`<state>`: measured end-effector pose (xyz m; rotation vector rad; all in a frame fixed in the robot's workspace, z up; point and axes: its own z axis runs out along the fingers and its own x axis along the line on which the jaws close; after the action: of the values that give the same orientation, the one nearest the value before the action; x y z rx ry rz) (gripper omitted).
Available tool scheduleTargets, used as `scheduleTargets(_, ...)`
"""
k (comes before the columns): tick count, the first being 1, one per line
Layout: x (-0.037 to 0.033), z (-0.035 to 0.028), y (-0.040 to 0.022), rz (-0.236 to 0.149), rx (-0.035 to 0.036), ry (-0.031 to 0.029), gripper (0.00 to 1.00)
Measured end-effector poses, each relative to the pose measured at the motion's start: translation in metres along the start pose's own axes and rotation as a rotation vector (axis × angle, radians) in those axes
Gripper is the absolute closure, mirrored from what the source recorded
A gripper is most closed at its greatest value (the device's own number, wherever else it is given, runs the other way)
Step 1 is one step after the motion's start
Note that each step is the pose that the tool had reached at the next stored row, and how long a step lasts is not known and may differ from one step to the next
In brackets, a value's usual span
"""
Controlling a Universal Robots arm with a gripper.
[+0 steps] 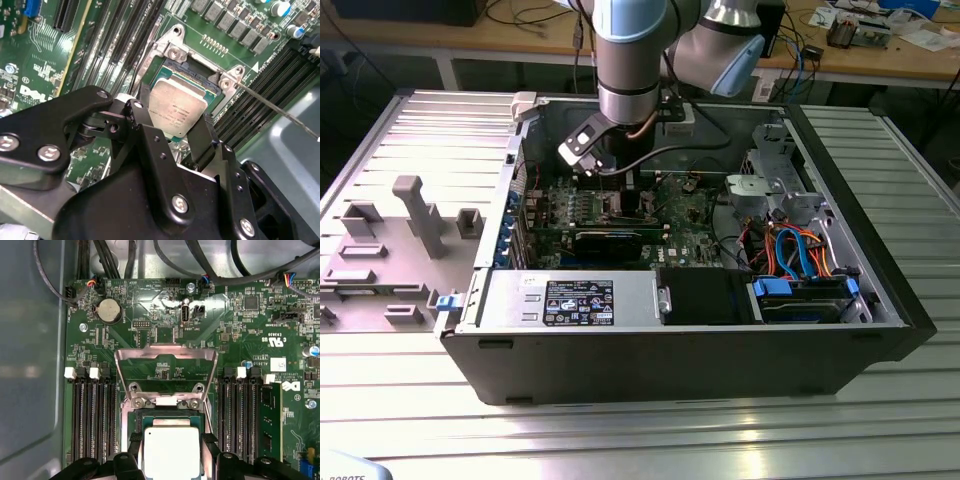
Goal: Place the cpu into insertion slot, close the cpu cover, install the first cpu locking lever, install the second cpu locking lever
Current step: 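Place the cpu into insertion slot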
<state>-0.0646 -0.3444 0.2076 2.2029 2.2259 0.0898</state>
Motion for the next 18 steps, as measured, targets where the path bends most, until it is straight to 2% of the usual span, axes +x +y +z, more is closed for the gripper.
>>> scheduleTargets(6, 0.0025, 0.0012, -0.0002, 0.006, 0.0, -0.0004, 0.46)
scheduleTargets(7, 0.0025, 0.0026, -0.0003, 0.01, -0.0002, -0.0006, 0.46)
scheduleTargets(8, 0.0033, 0.0074, -0.0004, 0.023, -0.0006, -0.0015, 0.46)
scheduleTargets(9, 0.0036, 0.011, -0.0003, 0.023, -0.0006, -0.0065, 0.46)
scheduleTargets(11, 0.0038, 0.0114, -0.0002, 0.023, -0.0014, -0.0062, 0.46)
scheduleTargets(12, 0.0037, 0.0114, -0.0002, 0.023, -0.0011, -0.0065, 0.39)
scheduleTargets(13, 0.0037, 0.0113, -0.0002, 0.023, -0.001, -0.0068, 0.39)
scheduleTargets(14, 0.0036, 0.0111, -0.0003, 0.023, -0.0008, -0.0072, 0.32)
scheduleTargets(18, 0.0036, 0.011, -0.0003, 0.023, -0.0006, -0.0073, 0.32)
